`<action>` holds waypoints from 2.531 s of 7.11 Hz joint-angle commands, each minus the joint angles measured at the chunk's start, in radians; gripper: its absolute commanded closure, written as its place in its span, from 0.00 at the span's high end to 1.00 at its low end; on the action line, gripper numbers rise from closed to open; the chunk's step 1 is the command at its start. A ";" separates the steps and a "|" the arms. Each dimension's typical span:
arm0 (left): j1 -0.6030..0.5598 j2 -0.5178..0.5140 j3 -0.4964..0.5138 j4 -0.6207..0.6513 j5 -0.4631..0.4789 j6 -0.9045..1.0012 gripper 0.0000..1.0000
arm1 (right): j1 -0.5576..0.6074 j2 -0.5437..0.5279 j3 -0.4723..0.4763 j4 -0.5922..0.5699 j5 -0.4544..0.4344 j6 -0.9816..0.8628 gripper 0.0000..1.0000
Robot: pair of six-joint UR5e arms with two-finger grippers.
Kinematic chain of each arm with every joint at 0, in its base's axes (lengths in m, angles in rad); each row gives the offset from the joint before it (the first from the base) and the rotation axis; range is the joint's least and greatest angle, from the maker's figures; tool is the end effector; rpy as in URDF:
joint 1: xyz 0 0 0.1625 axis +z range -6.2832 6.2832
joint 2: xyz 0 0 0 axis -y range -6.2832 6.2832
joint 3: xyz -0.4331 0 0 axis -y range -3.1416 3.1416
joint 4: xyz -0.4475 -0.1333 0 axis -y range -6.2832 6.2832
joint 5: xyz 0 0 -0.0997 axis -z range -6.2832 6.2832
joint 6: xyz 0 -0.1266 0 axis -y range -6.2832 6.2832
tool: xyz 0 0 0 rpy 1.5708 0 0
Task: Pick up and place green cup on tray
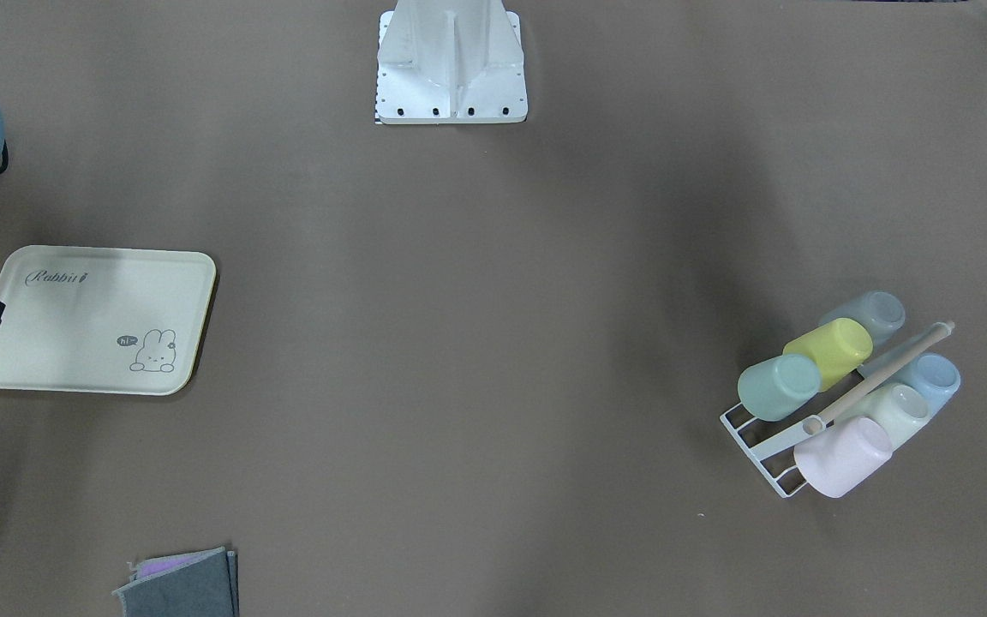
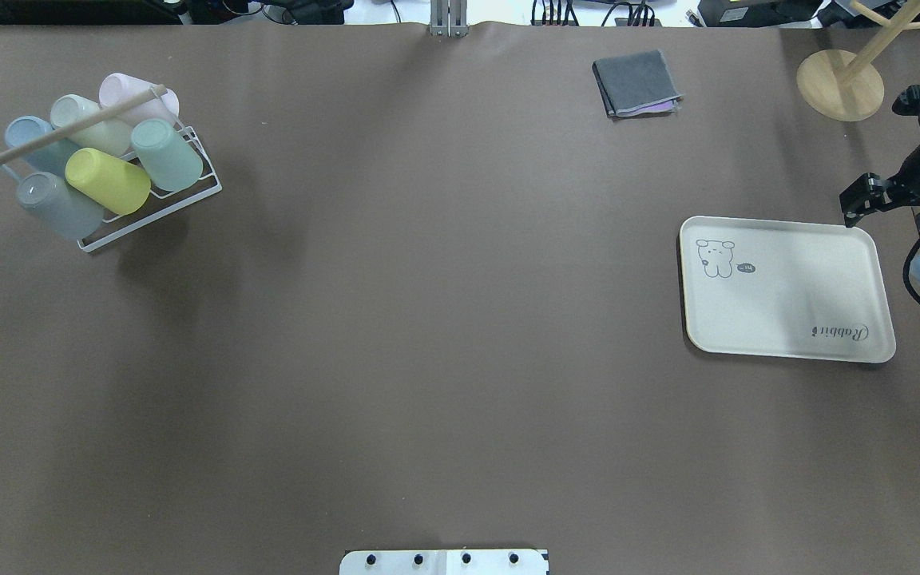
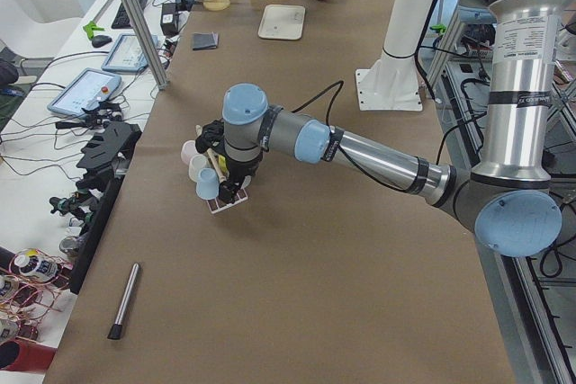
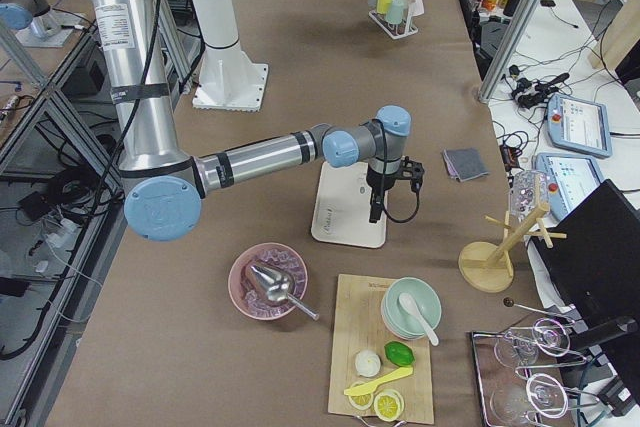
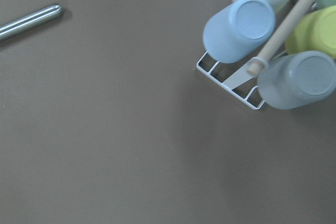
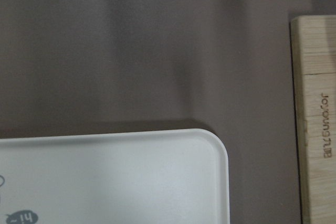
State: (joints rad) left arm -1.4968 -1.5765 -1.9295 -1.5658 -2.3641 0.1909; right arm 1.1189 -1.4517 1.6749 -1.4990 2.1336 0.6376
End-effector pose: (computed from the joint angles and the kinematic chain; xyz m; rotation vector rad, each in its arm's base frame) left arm -0.0027 -0.5468 0.4842 0.3878 0.7679 0.3910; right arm -0.2091 -0.5814 0.5669 -0.0439 -0.6267 0.0966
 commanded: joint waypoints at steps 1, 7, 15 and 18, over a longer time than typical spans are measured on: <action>0.044 -0.037 -0.037 -0.016 0.012 -0.002 0.99 | -0.010 -0.152 -0.013 0.199 0.017 0.024 1.00; 0.355 -0.301 -0.089 -0.002 0.438 -0.001 0.99 | 0.009 -0.153 -0.210 0.405 0.177 0.013 0.85; 0.739 -0.407 -0.069 0.129 1.284 0.208 0.99 | 0.007 -0.102 -0.247 0.405 0.181 0.017 0.18; 0.858 -0.390 0.016 0.133 1.505 0.417 0.99 | 0.007 -0.093 -0.270 0.407 0.200 -0.048 0.00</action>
State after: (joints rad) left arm -0.6760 -1.9738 -1.9629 -1.4323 -0.9203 0.5415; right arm 1.1263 -1.5474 1.4178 -1.0931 2.3291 0.6273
